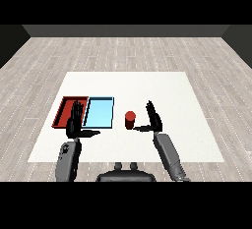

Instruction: Pick the red can and put it in the red box

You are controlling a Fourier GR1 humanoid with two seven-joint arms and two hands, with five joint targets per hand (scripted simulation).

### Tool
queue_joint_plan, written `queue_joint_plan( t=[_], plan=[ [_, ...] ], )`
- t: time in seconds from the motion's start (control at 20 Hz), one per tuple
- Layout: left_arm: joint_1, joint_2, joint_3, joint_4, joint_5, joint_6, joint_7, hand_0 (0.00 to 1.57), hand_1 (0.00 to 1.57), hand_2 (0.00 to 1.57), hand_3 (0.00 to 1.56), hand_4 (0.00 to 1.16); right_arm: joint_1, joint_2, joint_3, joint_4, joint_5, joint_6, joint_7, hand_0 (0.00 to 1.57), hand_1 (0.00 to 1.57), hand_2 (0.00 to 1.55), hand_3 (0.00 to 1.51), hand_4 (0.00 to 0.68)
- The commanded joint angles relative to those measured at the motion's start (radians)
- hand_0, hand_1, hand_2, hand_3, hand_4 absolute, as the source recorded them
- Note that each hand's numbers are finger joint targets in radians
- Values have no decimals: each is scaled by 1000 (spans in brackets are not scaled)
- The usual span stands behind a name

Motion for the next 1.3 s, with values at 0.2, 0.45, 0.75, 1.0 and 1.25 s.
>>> queue_joint_plan(
  t=[0.2, 0.45, 0.75, 1.0, 1.25],
  plan=[
    [34, -24, -10, -23, 8, 10, -7, 0, 0, 0, 0, 0, -91, 1, 101, 173, -122, -75, -88, 0, 0, 0, 0, 0],
    [65, 14, 8, -76, 37, -27, 23, 0, 0, 0, 0, 0, -142, 1, 232, 272, -251, -156, -148, 0, 0, 0, 0, 0],
    [62, -20, -29, -49, -5, -1, -15, 0, 0, 0, 0, 0, -164, 1, 143, 372, -234, -46, -201, 0, 0, 0, 0, 0],
    [-28, -2, 2, -40, 16, 19, 50, 0, 0, 0, 0, 0, -219, 1, 179, 434, -290, -57, -207, 0, 0, 0, 0, 0],
    [68, -10, -25, -118, -9, 23, 52, 0, 0, 0, 0, 0, -219, 1, 248, 318, -347, -102, -128, 0, 0, 0, 0, 0]
  ],
)
